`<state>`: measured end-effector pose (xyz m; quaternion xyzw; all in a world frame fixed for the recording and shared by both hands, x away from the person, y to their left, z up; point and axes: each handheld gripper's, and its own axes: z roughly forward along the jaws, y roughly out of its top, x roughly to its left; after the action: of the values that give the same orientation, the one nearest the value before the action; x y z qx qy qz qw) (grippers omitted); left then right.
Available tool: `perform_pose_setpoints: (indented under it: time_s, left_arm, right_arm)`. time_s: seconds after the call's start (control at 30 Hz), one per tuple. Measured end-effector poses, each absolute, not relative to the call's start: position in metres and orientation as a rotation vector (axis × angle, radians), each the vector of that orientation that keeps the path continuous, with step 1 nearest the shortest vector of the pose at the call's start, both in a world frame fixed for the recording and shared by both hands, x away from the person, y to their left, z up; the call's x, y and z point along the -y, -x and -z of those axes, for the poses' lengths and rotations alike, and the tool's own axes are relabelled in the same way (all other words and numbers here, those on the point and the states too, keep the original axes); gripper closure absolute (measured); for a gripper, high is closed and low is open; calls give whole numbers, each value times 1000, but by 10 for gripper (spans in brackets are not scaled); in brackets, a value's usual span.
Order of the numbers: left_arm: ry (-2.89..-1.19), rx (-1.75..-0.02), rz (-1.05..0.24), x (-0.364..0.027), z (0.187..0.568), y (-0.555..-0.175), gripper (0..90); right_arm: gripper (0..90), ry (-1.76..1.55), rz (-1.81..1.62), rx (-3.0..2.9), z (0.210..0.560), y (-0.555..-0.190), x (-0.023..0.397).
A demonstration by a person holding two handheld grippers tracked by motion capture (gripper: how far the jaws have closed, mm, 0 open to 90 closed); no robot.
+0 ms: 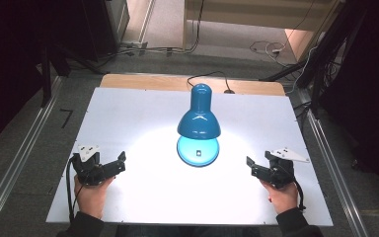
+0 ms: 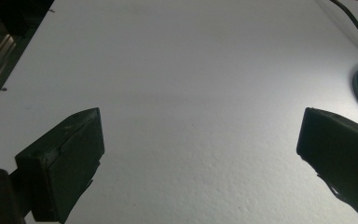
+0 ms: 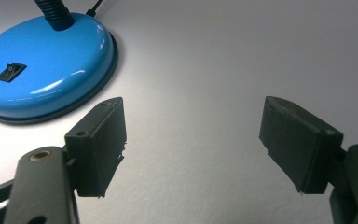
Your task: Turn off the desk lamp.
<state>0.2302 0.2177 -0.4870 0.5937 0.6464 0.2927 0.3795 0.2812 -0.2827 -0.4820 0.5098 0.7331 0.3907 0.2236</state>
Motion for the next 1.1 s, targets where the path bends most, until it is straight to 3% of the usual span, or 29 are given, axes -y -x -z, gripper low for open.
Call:
perform_pose_setpoints:
  time_s: [1.1]
  left_arm:
    - [-1507,-1652,-754,-218,487,-229,24]
  right_arm:
    - [214,-1352,-1083,-2067,482,-286,259]
